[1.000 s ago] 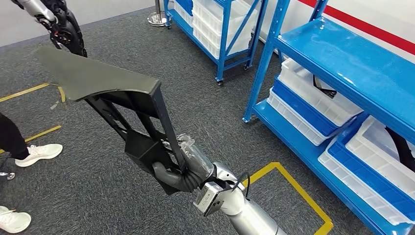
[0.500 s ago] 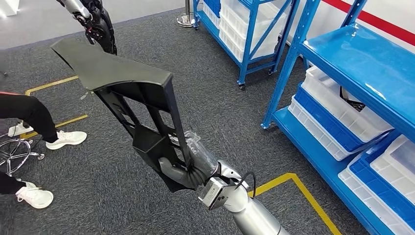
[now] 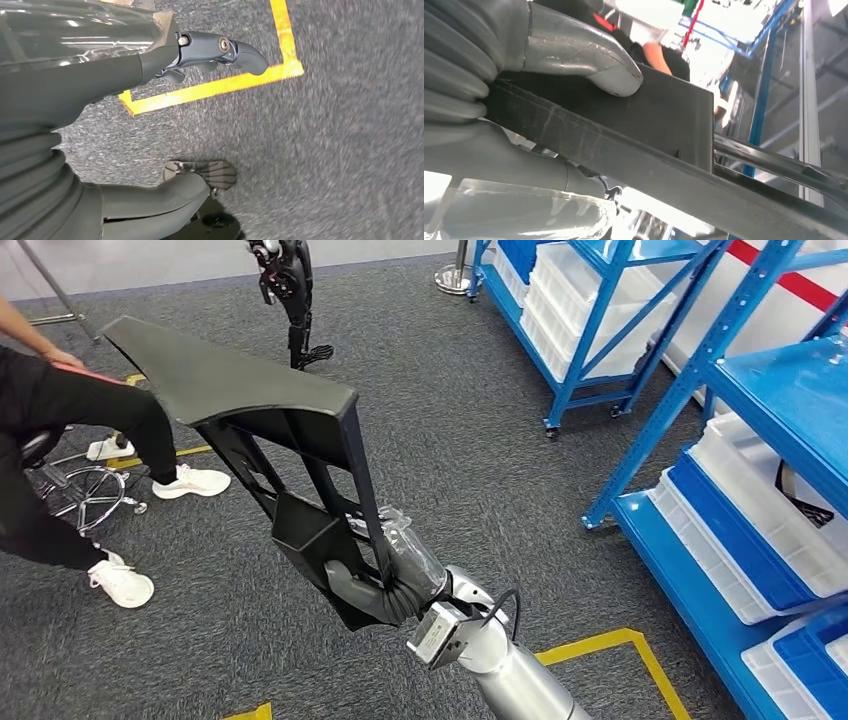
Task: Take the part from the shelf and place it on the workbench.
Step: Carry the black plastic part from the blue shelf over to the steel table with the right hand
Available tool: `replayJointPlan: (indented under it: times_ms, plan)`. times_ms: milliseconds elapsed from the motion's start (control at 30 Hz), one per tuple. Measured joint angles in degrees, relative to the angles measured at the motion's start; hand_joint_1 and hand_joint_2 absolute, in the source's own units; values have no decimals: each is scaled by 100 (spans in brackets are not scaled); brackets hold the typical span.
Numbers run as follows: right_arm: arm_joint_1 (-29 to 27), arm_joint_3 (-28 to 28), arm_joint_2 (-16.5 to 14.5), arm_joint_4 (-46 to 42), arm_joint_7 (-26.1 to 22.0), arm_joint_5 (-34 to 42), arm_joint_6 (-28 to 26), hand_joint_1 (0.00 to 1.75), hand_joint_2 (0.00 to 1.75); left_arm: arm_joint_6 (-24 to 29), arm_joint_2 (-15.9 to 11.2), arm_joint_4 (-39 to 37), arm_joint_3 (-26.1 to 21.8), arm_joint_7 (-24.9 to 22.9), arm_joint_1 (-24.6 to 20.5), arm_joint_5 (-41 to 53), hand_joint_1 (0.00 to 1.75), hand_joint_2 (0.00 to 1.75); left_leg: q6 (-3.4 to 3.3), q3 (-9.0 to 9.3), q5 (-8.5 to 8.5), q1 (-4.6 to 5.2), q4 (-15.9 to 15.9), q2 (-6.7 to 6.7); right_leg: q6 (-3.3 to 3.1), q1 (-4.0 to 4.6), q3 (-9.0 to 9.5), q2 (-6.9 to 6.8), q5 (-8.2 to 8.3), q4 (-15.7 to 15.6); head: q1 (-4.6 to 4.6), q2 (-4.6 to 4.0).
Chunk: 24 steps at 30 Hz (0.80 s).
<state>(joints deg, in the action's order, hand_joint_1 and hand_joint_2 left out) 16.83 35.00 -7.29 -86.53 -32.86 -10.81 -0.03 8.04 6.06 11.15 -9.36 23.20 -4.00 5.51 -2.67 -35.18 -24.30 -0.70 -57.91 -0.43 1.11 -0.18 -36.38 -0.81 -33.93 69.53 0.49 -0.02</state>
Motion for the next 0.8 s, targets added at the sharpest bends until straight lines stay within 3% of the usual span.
replayJointPlan:
  times_ms: [67, 100, 167, 200, 267, 333, 367, 433, 500, 567, 600, 633, 700, 767, 800]
  plan:
    - [-10, -5, 26, 2, -2, 7, -7, 175, 175, 55, -5, 0, -1, 25, 4, 15, 0, 175, -6, -16, 7, 0, -3, -166, 37, -12, -272, 49, -121, 496, 2, 0]
    - [-12, -6, 36, 2, -5, 9, -14, 175, 175, 73, -7, 0, -1, 32, 8, 26, 0, 175, -2, -16, 11, 0, -5, -244, 84, -23, -245, 60, -39, 410, 2, 0]
    - [-17, -7, 44, 2, -22, -2, -46, 175, 175, 85, -5, 0, -1, 45, 11, 52, 0, 175, 22, -13, 19, -2, -13, -400, 186, -74, 88, 194, 299, -320, 3, 0]
    - [-29, -7, 44, 0, -38, -25, -76, 175, 175, 73, -6, 0, 0, 51, 9, 60, 0, 175, 50, -19, 17, 8, -29, -472, 204, -98, 259, 305, 446, -710, 1, 0]
    - [-91, -4, 45, -22, -72, -99, -149, 175, 175, 36, -9, -1, 0, 75, 25, 69, 0, 175, 127, -46, 22, 12, -39, -582, 159, -112, 447, 448, 581, -1122, -5, 0]
    - [-180, 2, 42, -63, -95, -168, -196, 175, 175, 11, -14, -2, -1, 111, 79, 51, 0, 175, 211, -73, 44, -15, -20, -662, 59, -96, 473, 373, 610, -1162, -8, 0]
    - [-209, 13, 37, -79, -107, -183, -200, 175, 175, 19, -16, -3, -4, 128, 109, 29, 0, 175, 241, -96, 28, -24, -44, -614, 15, -100, 482, 326, 629, -1179, -8, 0]
    - [-232, 42, 26, -91, -140, -182, -186, 175, 175, 58, -15, -4, -19, 152, 138, -26, 0, 175, 282, -254, -173, -27, -353, -345, -91, -119, 502, 201, 657, -1216, -31, 0]
    - [-234, 70, 25, -80, -173, -157, -166, 175, 175, 88, -11, -4, -42, 158, 134, -65, 0, 175, 314, -596, -527, -36, -1047, -76, -163, -73, 505, 56, 651, -1220, -54, 0]
    - [-235, 101, 27, -58, -191, -134, -158, 175, 175, 93, -14, -4, -65, 158, 144, -75, 0, 175, 341, -848, -685, -54, -1550, -3, -182, -35, 502, -98, 639, -1218, -54, 0]
    - [-235, 117, 27, -49, -196, -122, -158, 175, 175, 93, -19, -4, -75, 157, 155, -77, 0, 175, 346, -828, -621, -59, -1519, 21, -186, -27, 502, -170, 635, -1218, -54, 0]
    - [-233, 131, 27, -45, -198, -113, -158, 175, 175, 93, -26, -4, -84, 157, 165, -77, 0, 175, 344, -694, -483, -61, -1281, 59, -185, -22, 504, -234, 630, -1217, -54, 0]
    - [-229, 153, 25, -44, -202, -103, -158, 175, 175, 92, -41, -3, -100, 157, 165, -77, 0, 175, 313, -261, -201, -44, -553, 280, -160, 9, 519, -340, 608, -1211, -55, 0]
    - [-223, 166, 26, -44, -207, -102, -158, 175, 175, 91, -51, -1, -122, 159, 148, -77, 0, 175, 244, -23, -108, -7, -140, 433, -105, 51, 542, -433, 577, -1207, -32, 0]
    - [-221, 172, 26, -44, -210, -101, -158, 175, 175, 91, -53, -1, -133, 160, 142, -77, 0, 175, 207, -15, -118, 16, -107, 419, -77, 61, 551, -484, 567, -1210, -21, 0]
